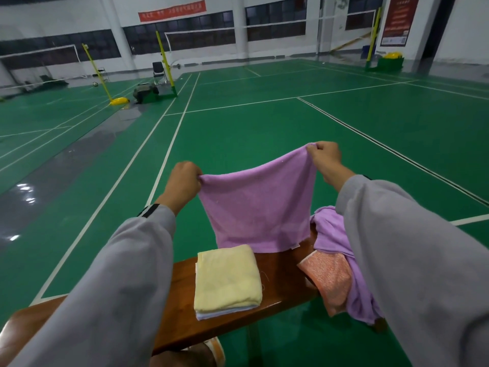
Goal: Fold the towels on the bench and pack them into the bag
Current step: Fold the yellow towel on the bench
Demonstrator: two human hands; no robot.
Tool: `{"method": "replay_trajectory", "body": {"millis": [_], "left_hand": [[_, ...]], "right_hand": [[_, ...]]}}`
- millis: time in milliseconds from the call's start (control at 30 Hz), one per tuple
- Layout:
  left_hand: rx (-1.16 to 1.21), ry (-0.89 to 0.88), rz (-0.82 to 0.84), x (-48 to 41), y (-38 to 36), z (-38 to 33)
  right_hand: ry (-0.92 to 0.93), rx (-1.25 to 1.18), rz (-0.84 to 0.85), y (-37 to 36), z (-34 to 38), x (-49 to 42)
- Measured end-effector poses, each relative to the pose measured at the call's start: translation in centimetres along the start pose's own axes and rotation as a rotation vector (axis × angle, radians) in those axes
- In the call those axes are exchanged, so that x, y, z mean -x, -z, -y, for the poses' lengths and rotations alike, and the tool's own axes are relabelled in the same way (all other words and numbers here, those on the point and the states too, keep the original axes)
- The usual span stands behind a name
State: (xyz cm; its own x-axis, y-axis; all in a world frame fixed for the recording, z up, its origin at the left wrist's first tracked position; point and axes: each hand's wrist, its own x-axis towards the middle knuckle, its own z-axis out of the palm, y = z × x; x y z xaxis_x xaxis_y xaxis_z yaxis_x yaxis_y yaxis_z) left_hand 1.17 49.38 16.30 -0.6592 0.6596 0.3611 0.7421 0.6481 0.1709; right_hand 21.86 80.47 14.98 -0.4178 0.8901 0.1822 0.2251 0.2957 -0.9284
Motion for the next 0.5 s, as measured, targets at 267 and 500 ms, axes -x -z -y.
{"method": "replay_trajectory", "body": {"millis": [267,500], "left_hand": [[0.703,0.302,-0.034,-1.6,0.8,-1.4],[1.163,0.430,-0.033,-4.0,1.5,-5.2]], "right_hand": [[-0.032,-0.004,-0.071,1.8,0.6,-1.7],[-0.044,-0.211,-0.116,4.8,2.4,-3.9]]}}
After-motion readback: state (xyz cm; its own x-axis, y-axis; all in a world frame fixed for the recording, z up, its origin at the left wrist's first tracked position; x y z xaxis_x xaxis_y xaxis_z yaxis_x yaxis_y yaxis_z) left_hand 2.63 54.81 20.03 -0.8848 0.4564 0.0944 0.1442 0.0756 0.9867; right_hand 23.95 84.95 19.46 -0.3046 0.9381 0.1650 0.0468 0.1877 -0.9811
